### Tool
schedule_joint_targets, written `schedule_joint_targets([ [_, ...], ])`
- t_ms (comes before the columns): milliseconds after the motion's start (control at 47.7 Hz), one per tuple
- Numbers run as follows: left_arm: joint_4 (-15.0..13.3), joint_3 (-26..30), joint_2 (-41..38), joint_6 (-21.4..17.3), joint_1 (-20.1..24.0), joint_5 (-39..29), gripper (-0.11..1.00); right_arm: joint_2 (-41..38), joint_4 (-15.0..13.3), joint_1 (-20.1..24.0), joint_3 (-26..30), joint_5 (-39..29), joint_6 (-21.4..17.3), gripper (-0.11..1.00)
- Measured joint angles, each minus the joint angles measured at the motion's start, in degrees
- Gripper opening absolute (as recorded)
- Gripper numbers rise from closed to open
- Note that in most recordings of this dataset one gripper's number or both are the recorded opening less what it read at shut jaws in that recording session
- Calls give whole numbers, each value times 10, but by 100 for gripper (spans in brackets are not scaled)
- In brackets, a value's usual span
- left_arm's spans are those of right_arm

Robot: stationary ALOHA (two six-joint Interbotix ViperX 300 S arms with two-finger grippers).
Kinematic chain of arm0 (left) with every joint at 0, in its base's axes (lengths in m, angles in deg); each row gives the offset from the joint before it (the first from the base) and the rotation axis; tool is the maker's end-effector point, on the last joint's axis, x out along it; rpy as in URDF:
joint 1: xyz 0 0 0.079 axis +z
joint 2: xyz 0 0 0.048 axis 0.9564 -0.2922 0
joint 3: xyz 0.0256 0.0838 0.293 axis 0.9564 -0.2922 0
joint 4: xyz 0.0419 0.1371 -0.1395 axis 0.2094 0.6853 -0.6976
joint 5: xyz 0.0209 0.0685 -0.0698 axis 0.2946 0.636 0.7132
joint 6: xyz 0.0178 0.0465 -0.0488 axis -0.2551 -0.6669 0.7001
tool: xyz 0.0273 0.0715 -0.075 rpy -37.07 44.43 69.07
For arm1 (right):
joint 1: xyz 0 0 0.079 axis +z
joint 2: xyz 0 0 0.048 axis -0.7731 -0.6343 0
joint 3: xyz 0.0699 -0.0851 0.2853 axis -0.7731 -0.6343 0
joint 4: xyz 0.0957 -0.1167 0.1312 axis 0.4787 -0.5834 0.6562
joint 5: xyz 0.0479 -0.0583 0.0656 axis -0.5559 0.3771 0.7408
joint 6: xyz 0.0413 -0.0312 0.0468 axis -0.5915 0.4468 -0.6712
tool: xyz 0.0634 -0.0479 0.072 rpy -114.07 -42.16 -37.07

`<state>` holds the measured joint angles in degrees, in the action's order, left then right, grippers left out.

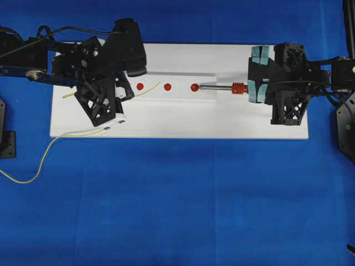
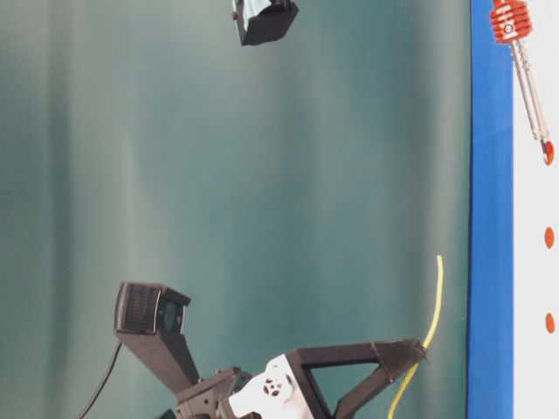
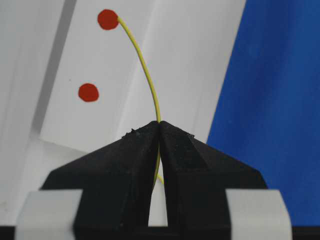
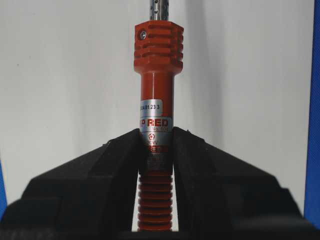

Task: Touch the tip of the soldering iron to the tip of the solder at the mark.
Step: 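Withdraw the iron rightward and the solder leftward from the strip, then lower the solder and iron back onto the table near start spots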

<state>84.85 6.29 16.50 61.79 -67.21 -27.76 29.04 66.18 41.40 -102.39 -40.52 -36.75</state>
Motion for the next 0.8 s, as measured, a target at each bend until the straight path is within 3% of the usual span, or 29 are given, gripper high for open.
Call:
schedule_joint_targets([
  [252, 1, -15, 12, 3, -1, 10, 1, 82, -1, 0, -4, -1, 0, 7],
  [587, 0, -59, 56, 10, -1, 47, 1, 236, 0, 0, -62, -16, -23, 7],
  [796, 1, -89, 82, 35, -3, 75, 1, 253, 3, 0, -78, -13, -31, 7],
])
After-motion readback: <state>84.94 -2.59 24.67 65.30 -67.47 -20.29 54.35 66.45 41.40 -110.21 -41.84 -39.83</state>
